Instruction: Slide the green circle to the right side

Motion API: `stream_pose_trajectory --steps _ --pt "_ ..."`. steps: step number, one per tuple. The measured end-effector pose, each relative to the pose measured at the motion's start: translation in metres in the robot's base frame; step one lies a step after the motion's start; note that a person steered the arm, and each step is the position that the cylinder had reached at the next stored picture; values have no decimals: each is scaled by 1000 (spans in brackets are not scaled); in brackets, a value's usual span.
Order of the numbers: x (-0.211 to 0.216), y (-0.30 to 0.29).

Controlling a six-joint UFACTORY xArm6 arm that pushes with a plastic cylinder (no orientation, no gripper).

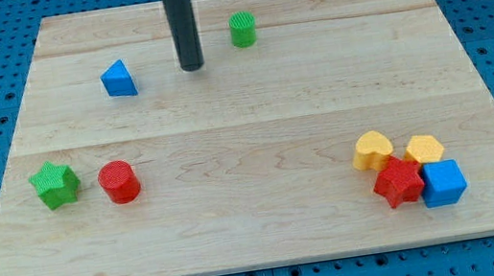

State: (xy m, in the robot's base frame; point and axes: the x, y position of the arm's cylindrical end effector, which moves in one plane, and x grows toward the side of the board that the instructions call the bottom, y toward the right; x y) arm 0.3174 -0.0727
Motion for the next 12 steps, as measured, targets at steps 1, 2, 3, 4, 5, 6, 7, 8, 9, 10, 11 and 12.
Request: stream_pose_trajectory --steps 1,2,3,4,5,6,7,8,9,10,11,12 --pt "-41 -5" --pt "-70 17" --pt "-70 87" --pt "-70 92" --pt "-57 103" --pt "-33 108" --pt "-37 108" --pt "-47 100" --pt "-44 68" --pt "-15 69" --pt "20 102" --pt "29 117"
